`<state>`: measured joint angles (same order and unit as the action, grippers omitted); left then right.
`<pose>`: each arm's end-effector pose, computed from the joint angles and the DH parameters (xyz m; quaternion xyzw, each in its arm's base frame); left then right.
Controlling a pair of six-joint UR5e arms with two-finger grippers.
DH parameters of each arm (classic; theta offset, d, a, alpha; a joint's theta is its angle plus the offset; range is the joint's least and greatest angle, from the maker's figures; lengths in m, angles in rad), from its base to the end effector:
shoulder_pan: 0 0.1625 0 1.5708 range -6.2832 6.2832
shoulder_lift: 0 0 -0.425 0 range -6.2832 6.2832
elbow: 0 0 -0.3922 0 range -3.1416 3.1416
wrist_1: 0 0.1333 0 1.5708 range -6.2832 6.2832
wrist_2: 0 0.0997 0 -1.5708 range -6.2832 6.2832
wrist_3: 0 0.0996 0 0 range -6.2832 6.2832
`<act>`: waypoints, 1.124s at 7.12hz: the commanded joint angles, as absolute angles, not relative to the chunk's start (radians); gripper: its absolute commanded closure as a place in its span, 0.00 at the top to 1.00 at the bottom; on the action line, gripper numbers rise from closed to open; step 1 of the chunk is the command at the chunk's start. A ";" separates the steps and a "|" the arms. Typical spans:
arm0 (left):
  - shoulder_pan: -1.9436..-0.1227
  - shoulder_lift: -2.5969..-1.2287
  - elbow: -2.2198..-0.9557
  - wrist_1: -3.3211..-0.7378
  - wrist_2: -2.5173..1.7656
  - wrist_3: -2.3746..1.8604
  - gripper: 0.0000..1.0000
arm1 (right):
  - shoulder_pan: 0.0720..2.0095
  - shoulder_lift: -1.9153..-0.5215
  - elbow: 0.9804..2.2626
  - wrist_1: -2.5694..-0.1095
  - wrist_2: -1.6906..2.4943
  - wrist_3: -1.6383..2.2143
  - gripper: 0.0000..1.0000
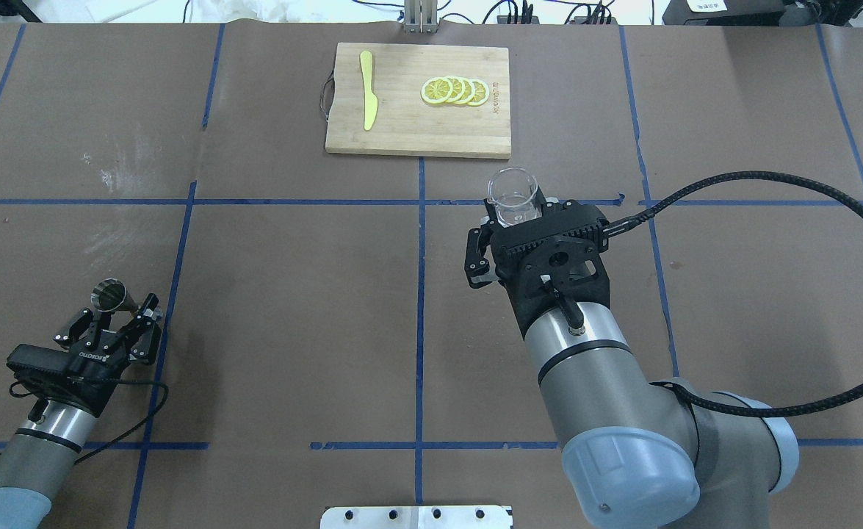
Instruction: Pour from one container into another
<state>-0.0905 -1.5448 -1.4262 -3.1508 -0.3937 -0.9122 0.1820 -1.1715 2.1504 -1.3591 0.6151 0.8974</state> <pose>0.4071 -0.2631 0.5617 0.5907 0.3467 -0.1677 0.7090 -0.4277 -0.2970 0.1573 0.5530 -0.2952 0.0713 0.7759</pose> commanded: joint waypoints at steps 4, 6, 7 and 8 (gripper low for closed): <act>-0.092 -1.545 -1.443 -3.190 -0.361 -0.908 1.00 | 0.189 -1.169 2.149 -1.361 0.617 0.896 0.00; -0.094 -1.540 -1.462 -3.221 -0.315 -0.902 1.00 | 0.193 -1.170 2.149 -1.361 0.620 0.896 0.00; -0.094 -1.539 -1.482 -3.223 -0.302 -0.902 1.00 | 0.193 -1.170 2.149 -1.361 0.621 0.896 0.00; -0.092 -1.540 -1.491 -3.247 -0.267 -0.903 1.00 | 0.193 -1.169 2.149 -1.361 0.621 0.896 0.00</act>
